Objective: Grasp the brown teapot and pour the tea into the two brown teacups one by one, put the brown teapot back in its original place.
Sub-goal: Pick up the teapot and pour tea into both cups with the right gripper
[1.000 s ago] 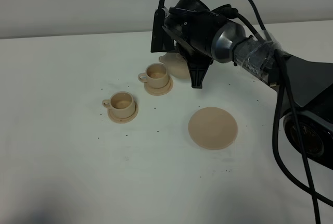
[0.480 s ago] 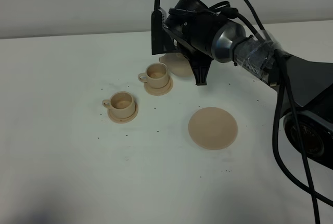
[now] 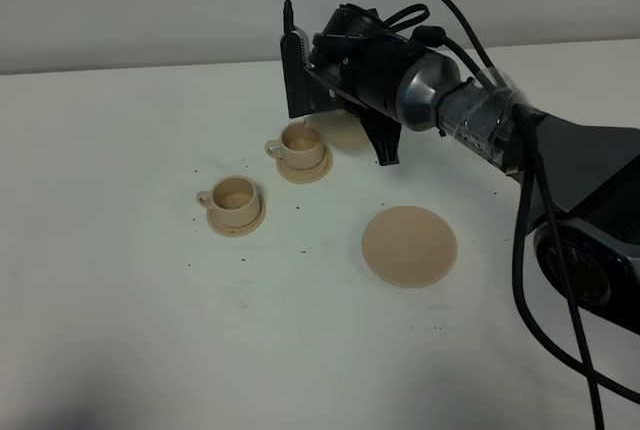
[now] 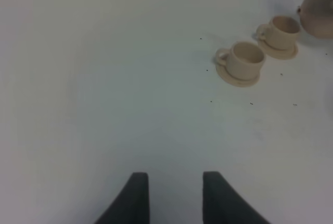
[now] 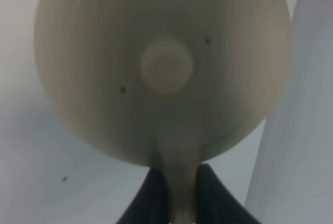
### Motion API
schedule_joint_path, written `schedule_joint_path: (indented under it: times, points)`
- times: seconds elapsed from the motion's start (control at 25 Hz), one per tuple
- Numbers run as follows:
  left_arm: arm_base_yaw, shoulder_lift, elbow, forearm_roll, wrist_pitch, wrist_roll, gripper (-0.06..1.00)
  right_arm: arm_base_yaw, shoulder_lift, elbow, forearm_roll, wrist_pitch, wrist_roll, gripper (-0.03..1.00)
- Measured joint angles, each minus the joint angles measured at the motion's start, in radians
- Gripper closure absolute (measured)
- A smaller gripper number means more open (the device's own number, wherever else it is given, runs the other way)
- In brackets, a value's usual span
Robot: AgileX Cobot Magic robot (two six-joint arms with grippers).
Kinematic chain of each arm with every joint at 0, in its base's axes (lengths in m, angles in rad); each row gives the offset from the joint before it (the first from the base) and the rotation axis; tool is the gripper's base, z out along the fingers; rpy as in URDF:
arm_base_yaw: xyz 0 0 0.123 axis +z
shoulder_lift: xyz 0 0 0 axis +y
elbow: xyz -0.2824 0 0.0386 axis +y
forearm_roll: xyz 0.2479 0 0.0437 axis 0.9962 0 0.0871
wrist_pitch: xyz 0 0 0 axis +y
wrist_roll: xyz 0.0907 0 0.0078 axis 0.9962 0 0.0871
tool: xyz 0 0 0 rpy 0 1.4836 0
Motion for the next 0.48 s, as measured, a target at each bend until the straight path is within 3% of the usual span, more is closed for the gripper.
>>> schedule_joint_path:
  times: [0.48]
  points:
    - [0.0, 0.0, 0.0, 0.0, 0.0, 0.0, 0.67, 0.014, 0.008, 0.0, -0.097, -0.016, -0.01, 0.86]
